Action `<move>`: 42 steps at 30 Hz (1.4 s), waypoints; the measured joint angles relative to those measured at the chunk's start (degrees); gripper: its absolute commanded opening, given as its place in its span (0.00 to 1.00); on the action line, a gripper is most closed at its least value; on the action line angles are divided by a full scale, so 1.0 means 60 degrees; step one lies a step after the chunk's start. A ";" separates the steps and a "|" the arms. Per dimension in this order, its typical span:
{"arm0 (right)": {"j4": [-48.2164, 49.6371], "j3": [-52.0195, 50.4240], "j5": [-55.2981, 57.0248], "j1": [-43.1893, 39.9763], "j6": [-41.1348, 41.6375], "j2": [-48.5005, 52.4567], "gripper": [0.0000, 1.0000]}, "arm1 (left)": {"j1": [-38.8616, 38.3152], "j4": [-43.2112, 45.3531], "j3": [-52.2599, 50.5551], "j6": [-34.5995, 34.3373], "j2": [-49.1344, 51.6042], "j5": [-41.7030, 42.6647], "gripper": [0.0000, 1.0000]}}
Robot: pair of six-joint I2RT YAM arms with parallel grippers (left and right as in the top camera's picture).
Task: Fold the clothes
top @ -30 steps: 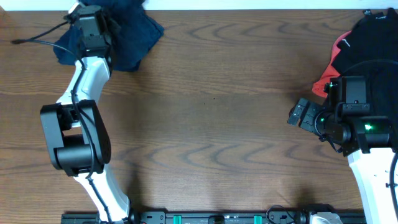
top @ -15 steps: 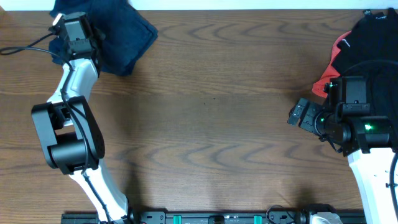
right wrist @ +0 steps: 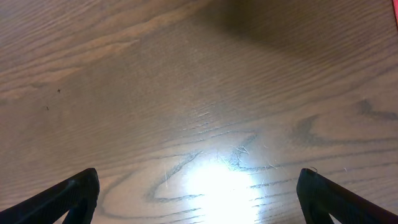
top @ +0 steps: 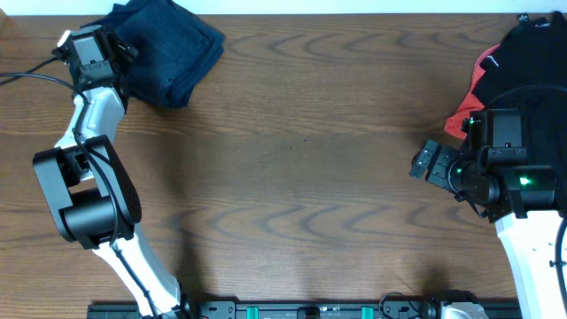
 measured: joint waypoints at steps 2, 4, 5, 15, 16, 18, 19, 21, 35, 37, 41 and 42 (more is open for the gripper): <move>0.0000 0.0000 0.0000 0.0000 0.0000 0.0000 0.99 | -0.0007 -0.0138 0.0015 0.0310 0.0000 0.0291 0.98; 0.0000 0.0000 0.0000 0.0000 0.0000 0.0000 0.99 | -0.0018 -0.0299 0.0018 0.0525 0.0000 0.0678 0.98; 0.0000 0.0000 0.0000 0.0000 0.0000 0.0000 0.99 | -0.0033 -0.0408 0.0018 0.0637 0.0000 0.0896 0.95; 0.0000 0.0000 0.0000 0.0000 0.0000 0.0000 0.99 | -0.0721 -0.1373 0.0058 0.1668 -0.0004 0.2197 0.06; 0.0000 0.0000 0.0000 0.0000 0.0000 0.0000 0.99 | -0.0812 -0.1464 0.0069 0.1723 -0.0004 0.2251 0.06; 0.0000 0.0000 0.0000 0.0000 0.0000 0.0000 0.99 | -0.0951 -0.1661 0.0095 0.1763 -0.0004 0.2310 0.06; 0.0000 0.0000 0.0000 0.0000 0.0000 0.0000 0.99 | -0.0991 -0.1756 0.0106 0.1789 -0.0004 0.2320 0.06; 0.0000 0.0000 0.0000 0.0000 0.0000 0.0000 0.99 | -0.1031 -0.1920 0.0124 0.1825 -0.0004 0.2353 0.06; 0.0000 0.0000 0.0000 0.0000 0.0000 0.0000 0.99 | -0.1137 -0.1832 0.0430 0.1628 0.1330 0.2422 0.06; 0.0004 0.0000 0.0000 0.0000 0.0000 0.0000 0.99 | -0.1158 -0.1698 0.0433 0.1545 0.1355 0.2415 0.06; 0.0000 0.0000 0.0000 0.0000 0.0000 0.0000 0.99 | -0.1257 -0.1220 0.0426 0.0984 0.1421 0.2499 0.06; 0.0000 0.0000 0.0000 0.0000 0.0000 0.0000 0.99 | -0.1300 -0.1107 0.0426 0.0747 0.1453 0.2539 0.06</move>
